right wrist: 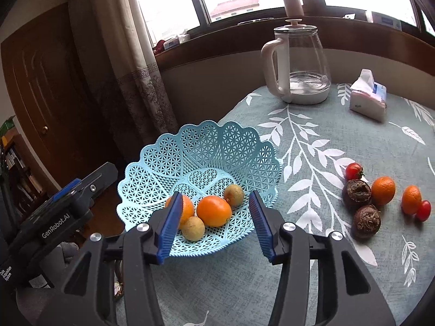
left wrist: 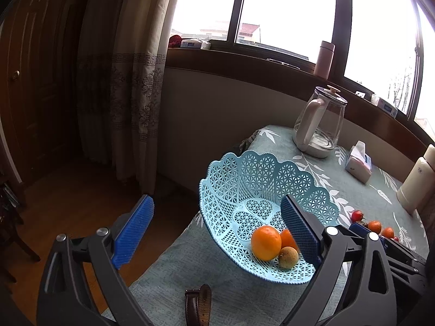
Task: Organize fruits
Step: 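Lower the kiwi into the basket and open the right gripper, then withdraw the right gripper from the basket toward the remaining fruits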
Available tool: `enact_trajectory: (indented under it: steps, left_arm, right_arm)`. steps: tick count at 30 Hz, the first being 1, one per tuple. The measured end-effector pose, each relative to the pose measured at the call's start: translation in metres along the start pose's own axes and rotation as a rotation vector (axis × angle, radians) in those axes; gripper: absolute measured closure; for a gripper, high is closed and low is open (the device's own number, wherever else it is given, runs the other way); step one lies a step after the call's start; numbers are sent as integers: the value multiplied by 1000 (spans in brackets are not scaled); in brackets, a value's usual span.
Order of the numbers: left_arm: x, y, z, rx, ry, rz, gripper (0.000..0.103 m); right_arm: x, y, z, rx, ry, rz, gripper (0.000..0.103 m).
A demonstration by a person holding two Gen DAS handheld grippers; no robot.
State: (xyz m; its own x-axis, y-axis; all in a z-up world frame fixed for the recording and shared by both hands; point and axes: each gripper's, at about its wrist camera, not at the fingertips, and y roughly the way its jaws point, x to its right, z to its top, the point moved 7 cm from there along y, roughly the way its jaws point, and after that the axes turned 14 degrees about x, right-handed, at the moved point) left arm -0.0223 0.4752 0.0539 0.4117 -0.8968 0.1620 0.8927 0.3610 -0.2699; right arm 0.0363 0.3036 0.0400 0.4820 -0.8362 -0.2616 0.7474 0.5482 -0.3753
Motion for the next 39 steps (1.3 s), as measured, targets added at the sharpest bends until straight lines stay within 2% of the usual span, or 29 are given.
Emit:
enact_trajectory:
  steps: [4,9,15,25,39]
  left_arm:
    - [1,1,-1,-5,-5,-1,4]
    - [1,1,-2,-10,-13,-4,3]
    - [4,-1,-3,-11,-12,-15,3]
    - [17,-2,-8,-20,11,-40,3]
    - [39,-3,-15,-31,48,-85,3]
  right_arm:
    - [5,-4,0,13,6,-16,46]
    - [14,-7,0,24,24,-34,31]
    - [27,-10,-5,22,43,-64,27]
    - [63,-18,-14,15,93,-127,27]
    - [146,-49,-17,39,178,-290,27]
